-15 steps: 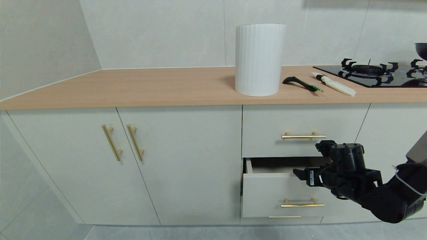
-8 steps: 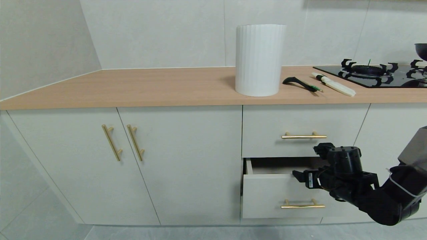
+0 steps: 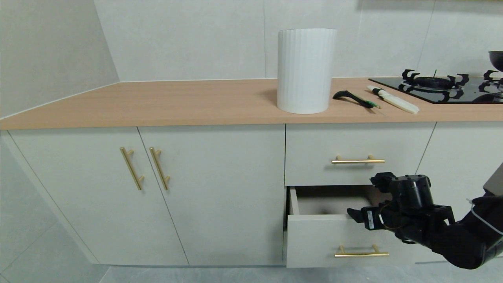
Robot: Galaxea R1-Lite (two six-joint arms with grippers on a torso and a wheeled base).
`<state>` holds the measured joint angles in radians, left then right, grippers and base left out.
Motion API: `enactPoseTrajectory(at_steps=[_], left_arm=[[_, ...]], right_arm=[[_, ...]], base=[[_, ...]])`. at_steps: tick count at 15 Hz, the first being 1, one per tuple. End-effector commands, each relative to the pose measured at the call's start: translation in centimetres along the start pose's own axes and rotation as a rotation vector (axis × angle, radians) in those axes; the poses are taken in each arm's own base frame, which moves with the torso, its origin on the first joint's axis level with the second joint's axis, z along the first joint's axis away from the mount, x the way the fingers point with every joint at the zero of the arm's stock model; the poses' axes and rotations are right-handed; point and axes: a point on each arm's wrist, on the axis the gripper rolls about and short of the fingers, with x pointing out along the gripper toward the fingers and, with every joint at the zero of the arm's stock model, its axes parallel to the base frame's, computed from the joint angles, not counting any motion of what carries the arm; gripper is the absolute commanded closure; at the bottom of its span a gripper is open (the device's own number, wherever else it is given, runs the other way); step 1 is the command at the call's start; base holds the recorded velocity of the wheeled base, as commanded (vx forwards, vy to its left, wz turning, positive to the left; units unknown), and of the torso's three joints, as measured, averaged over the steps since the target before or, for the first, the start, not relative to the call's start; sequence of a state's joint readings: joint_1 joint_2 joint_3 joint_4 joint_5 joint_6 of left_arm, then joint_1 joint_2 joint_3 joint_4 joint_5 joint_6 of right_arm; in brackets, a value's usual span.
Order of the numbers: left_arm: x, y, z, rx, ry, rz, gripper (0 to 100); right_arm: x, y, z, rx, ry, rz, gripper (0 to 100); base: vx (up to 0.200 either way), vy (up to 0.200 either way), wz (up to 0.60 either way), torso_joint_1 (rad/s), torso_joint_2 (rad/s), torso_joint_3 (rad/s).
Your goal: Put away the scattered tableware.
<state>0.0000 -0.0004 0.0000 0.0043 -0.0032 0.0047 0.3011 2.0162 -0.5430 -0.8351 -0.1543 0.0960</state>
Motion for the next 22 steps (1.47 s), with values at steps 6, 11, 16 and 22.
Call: enactPoseTrajectory(at_steps=[6,11,16,22], left_arm=[[0.0,0.0,0.0,0.0,0.001,0.0,0],[0.0,0.0,0.0,0.0,0.001,0.0,0],[0.0,0.0,0.0,0.0,0.001,0.0,0],[0.0,0.0,0.0,0.0,0.001,0.0,0]], right_arm=[[-2.1,-0.1,-0.6,-0.113,0.063,0.047,0],[-3.6,-0.2,-0.7,-0.163,0.125,0.084,0],[-6.6,0.2,-1.0,-0.268,0.214,0.177,0],[-7.8,1.2,-2.0,-0.339,0.271,0.225,0]], base=[[0.0,0.0,0.0,0.0,0.0,0.0],[0.0,0.0,0.0,0.0,0.0,0.0],[0.0,0.0,0.0,0.0,0.0,0.0],[0.0,0.0,0.0,0.0,0.0,0.0]])
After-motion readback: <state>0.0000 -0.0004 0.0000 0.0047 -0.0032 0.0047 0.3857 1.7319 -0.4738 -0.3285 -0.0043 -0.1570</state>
